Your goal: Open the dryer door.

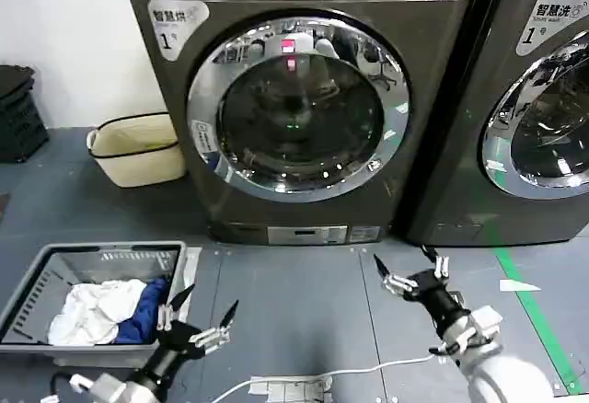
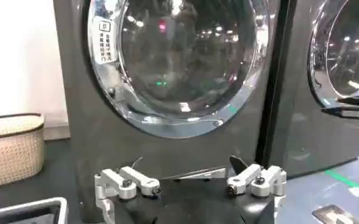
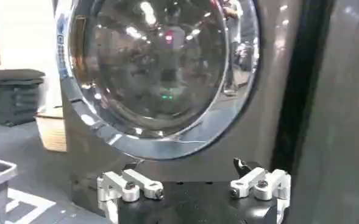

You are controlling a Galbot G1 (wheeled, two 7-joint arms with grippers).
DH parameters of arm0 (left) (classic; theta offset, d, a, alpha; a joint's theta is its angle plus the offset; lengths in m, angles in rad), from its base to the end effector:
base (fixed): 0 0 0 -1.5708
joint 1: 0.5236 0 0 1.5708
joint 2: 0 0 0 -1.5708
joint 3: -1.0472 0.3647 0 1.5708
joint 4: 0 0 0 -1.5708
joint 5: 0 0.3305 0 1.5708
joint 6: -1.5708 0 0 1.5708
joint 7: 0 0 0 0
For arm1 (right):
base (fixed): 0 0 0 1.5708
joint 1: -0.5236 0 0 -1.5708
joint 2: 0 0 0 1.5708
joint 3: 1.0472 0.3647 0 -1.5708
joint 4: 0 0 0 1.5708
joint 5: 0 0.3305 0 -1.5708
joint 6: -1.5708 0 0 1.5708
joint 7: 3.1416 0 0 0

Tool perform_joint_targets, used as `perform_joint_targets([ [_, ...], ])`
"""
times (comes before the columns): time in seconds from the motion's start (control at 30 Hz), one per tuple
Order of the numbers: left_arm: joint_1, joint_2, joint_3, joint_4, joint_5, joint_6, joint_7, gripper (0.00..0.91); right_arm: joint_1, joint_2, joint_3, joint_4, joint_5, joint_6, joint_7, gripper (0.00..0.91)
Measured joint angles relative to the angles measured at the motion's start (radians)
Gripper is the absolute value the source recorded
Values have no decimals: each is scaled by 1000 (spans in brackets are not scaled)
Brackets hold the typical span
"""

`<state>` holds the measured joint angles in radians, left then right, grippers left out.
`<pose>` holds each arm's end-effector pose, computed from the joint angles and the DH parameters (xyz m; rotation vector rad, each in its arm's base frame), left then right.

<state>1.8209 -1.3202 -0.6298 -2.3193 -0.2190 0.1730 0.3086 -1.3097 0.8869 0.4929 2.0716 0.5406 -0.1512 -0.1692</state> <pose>0.0821 0.0595 -0.2606 -0.5841 -2.8837 -0.0190 0.2370 -0.1233 -0.2348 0.7499 -3.0186 0.1743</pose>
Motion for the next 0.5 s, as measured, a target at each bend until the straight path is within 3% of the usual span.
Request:
perform_joint_targets([
  [0.5, 5, -14, 20, -12, 25, -4, 1, 907, 306, -102, -244, -87, 98, 3, -1, 907],
])
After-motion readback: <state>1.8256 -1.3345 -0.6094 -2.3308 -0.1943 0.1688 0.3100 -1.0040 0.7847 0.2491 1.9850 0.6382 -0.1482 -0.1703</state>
